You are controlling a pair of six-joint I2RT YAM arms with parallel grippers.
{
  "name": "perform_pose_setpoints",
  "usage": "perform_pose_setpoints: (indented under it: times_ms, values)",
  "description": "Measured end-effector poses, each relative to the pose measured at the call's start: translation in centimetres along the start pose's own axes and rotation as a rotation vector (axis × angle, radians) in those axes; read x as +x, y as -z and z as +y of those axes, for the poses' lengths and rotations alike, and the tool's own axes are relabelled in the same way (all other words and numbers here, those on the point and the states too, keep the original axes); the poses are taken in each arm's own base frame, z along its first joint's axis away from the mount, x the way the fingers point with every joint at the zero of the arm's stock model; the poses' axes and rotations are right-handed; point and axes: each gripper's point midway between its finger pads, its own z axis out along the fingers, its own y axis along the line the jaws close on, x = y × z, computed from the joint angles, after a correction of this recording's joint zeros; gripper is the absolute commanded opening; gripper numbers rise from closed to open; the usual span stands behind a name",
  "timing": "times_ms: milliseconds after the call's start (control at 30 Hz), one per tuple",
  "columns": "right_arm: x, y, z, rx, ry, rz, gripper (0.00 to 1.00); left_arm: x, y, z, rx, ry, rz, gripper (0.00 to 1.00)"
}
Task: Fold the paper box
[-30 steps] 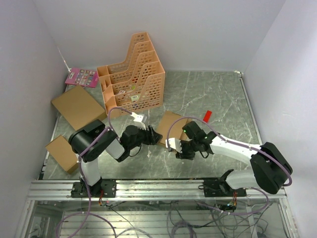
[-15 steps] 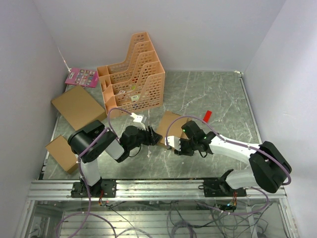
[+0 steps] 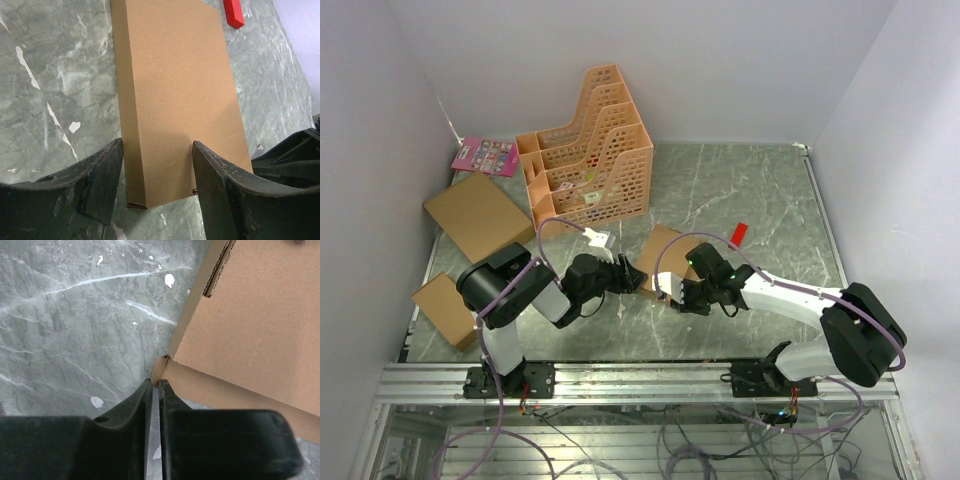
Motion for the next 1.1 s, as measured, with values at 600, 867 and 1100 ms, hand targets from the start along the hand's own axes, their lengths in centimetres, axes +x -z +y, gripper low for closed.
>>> perform_pose_setpoints:
  times_ms: [600,867,1100]
  values:
    - [0.01,0.43,-0.1,-0.015,-0.109,-0.028,0.0,0.07,0.31,0.05,-0.006,0.001,0.004,0.68]
    - [-0.46,0.73,-0.31,-0.025,-0.118,-0.025,0.0,0.21,0.44,-0.11,-0.009,0.0,0.015,0.68]
    - [-0.25,0.15,-0.31,-0.079,-0.18,0.034,0.0,0.09,0.54,0.09,-0.025,-0.005,0.013,0.68]
